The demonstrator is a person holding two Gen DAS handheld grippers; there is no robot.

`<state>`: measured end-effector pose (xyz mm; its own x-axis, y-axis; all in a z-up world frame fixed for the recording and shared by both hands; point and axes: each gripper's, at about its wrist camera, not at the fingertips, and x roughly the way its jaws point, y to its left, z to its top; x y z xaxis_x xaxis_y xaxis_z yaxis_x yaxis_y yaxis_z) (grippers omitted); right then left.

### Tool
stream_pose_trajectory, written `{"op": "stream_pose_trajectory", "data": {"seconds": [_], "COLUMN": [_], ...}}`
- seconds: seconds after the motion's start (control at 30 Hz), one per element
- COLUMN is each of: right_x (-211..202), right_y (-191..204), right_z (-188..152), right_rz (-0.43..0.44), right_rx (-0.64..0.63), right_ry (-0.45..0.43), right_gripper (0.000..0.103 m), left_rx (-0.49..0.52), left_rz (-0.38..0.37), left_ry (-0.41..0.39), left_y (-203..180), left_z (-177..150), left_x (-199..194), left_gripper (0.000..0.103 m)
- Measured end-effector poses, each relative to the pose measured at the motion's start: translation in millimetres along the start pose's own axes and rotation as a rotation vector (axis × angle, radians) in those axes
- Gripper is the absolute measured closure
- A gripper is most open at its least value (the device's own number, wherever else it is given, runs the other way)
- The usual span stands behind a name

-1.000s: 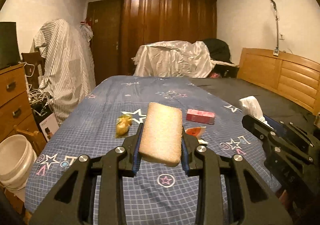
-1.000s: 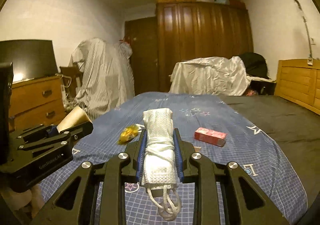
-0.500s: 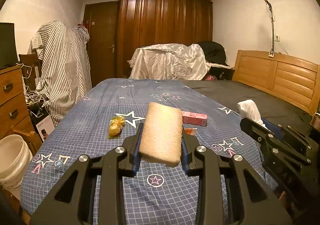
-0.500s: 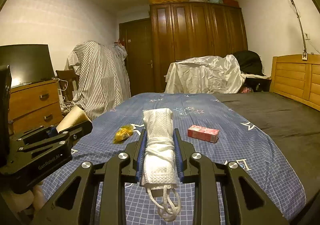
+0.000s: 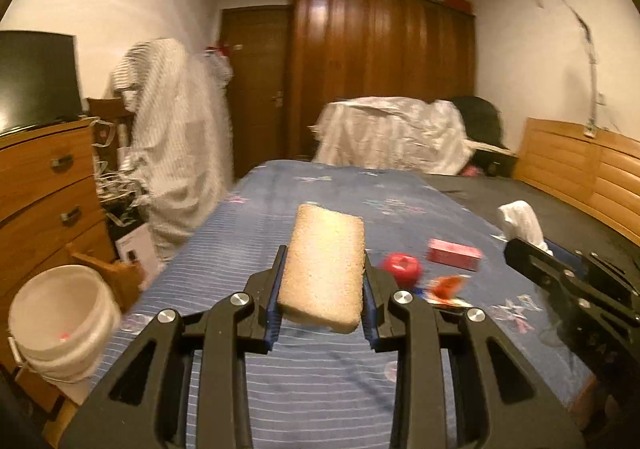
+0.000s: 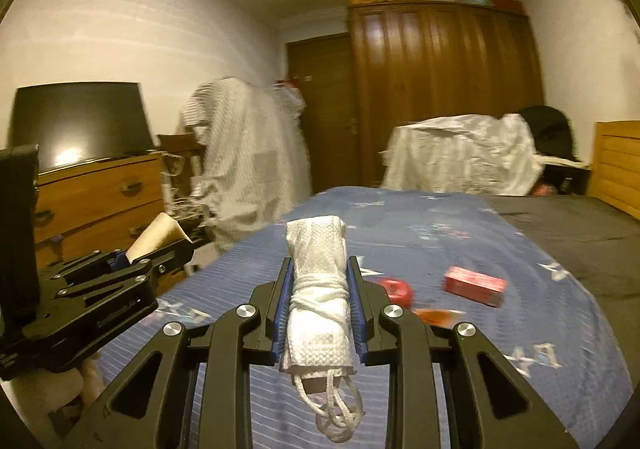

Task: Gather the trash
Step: 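Carry the sponge block and face mask in both tools over the white bucket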

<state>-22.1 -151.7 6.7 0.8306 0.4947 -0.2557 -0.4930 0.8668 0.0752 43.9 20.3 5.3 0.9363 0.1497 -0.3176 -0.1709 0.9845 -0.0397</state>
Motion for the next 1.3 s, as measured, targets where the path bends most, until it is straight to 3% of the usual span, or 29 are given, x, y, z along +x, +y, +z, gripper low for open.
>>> {"op": "stream_pose_trajectory", "data": {"seconds": [0.5, 0.8, 0.97, 1.13, 1.3], "right_x": [131, 235, 306, 361, 385], "right_y": [205, 336, 398, 448, 459], "right_z": [75, 105, 96, 66, 35], "right_rz": [0.369, 0.535, 0.580, 0.609, 0.611], "right_rx": [-0.135, -0.202, -0.247, -0.290, -0.291], "right_ry": [0.119, 0.309, 0.457, 0.605, 0.684], "right_gripper": [0.076, 0.076, 0.076, 0.076, 0.076], "left_rx": [-0.154, -0.234, -0.270, -0.286, -0.310], "left_rz": [0.327, 0.410, 0.423, 0.438, 0.430], "left_ry": [0.053, 0.156, 0.243, 0.316, 0.371], "left_y": [214, 315, 355, 384, 404], "left_z": [33, 28, 17, -1, -18], "left_x": [-17, -12, 5, 20, 34], "left_gripper": [0.073, 0.073, 0.073, 0.073, 0.073]}}
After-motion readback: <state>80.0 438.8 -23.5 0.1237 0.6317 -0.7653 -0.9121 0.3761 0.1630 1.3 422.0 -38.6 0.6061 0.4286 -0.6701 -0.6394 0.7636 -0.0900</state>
